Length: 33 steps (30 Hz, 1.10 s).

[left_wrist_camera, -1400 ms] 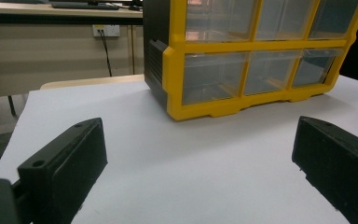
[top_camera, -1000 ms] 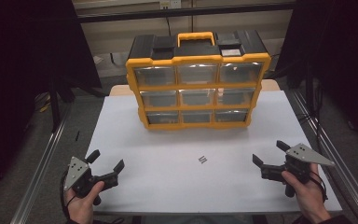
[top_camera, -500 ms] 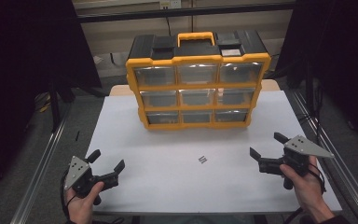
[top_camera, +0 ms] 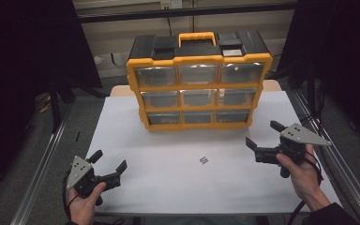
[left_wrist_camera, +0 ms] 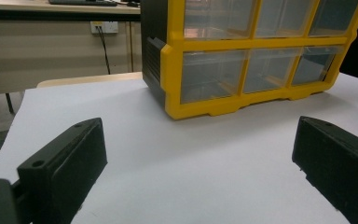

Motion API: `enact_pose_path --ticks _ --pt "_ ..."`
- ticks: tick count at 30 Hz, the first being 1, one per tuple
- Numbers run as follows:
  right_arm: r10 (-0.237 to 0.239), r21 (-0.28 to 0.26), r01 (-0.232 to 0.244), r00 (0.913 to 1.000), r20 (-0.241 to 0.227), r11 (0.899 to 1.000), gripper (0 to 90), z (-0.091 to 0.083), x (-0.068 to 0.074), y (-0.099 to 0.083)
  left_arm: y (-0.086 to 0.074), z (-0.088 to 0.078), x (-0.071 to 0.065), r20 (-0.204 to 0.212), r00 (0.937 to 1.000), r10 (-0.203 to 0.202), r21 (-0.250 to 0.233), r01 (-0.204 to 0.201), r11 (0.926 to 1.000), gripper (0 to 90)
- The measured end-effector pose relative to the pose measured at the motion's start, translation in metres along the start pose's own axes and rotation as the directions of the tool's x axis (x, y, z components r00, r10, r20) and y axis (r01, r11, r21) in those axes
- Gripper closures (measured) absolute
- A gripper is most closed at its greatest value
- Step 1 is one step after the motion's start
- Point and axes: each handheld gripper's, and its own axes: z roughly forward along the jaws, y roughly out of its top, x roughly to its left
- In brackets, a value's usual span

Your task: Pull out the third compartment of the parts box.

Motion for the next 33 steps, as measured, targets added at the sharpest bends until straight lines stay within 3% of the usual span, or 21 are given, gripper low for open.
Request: enact_pose_path --ticks 8,16,26,33 --pt "-0.048 -0.042 0.047 0.9987 -0.019 0.998 0.0 0.014 0.009 0.020 0.000 0.000 0.000 -0.006 1.0000 -0.001 0.002 0.001 1.0000 2.9" --pt "-0.078 -0.041 0.076 0.9960 -0.043 0.996 0.0 0.026 0.014 0.037 0.000 0.000 -0.001 -0.004 1.0000 -0.002 0.003 0.002 1.0000 2.9" --pt "-0.136 -0.076 0.134 0.9904 -0.022 0.988 0.0 0.044 0.019 0.061 0.000 0.001 -0.002 0.001 1.0000 0.006 0.014 -0.006 0.9999 2.9" --pt "-0.172 -0.084 0.172 0.9850 0.008 0.981 0.0 0.058 0.023 0.063 0.000 0.000 -0.002 -0.011 0.9999 0.008 0.019 -0.008 0.9998 2.9"
